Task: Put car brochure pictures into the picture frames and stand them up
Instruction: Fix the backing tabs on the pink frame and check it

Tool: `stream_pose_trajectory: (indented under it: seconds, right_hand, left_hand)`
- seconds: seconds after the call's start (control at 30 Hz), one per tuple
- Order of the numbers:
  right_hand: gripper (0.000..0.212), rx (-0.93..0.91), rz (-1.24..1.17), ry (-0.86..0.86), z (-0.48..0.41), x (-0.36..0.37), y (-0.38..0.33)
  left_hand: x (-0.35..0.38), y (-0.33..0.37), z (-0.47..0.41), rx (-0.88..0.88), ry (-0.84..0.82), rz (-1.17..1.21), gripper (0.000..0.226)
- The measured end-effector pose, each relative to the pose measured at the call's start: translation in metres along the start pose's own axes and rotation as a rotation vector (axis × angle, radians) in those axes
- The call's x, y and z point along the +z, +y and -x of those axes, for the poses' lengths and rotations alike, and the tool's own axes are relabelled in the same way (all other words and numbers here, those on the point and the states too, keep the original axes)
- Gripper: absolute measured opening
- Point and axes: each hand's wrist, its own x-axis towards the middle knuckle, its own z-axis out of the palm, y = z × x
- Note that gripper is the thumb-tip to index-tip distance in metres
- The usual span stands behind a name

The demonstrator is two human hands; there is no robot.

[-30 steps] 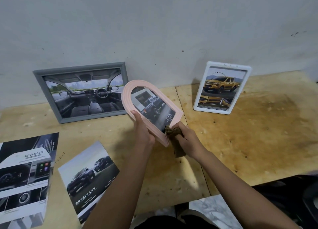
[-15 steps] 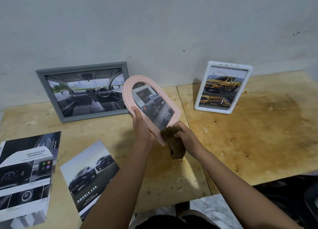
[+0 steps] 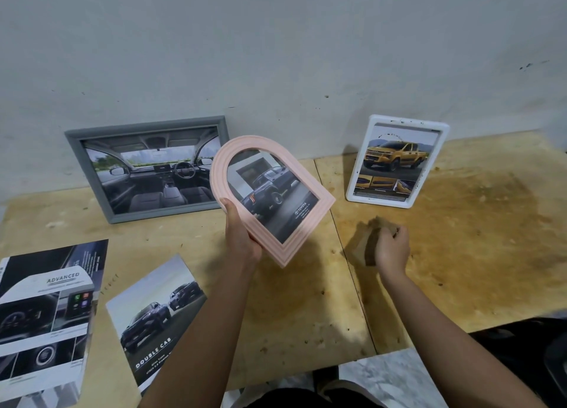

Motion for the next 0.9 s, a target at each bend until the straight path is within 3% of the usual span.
stream_pose_trajectory:
  seconds: [0.07,0.17,0.27,0.37,0.47,0.6,0.77,0.9]
  right_hand:
    - [0.011,-0.131,0.271,-0.037,-0.009,-0.005,0.017]
    - [0.039,-0.282,0.739,-0.236,-0.016,-0.005,0.046]
    - [0.051,-0.323,0.877,-0.272,-0.014,-0.005,0.057]
    - [0.05,-0.36,0.766,-0.228,-0.016,-0.003,0.052]
    - [0.048,-0.355,0.392,-0.22,-0.014,0.002,0.027]
    - [0.041,-0.23,0.05,-0.462,-0.009,0.017,-0.023]
    - [0.033,-0.14,0.052,-0.682,-0.024,0.032,-0.056]
    - [0.029,-0.081,-0.038,-0.698,-0.043,0.044,-0.067]
  left_hand:
    - [-0.003,-0.002,-0.002,-0.016,0.02,0.004,0.069]
    - [-0.005,-0.002,-0.004,-0.032,0.024,-0.039,0.069]
    - [-0.006,-0.001,-0.005,-0.043,-0.027,-0.104,0.072]
    - [-0.006,0.002,-0.007,-0.052,-0.112,-0.15,0.071]
    - [-0.005,0.007,-0.009,-0.066,-0.168,-0.2,0.071]
    - [0.002,0.016,-0.011,-0.043,-0.251,-0.213,0.058]
    - [0.018,0.033,-0.014,-0.006,-0.378,-0.228,0.047]
    - [0.033,0.049,-0.028,0.219,-0.341,-0.472,0.046]
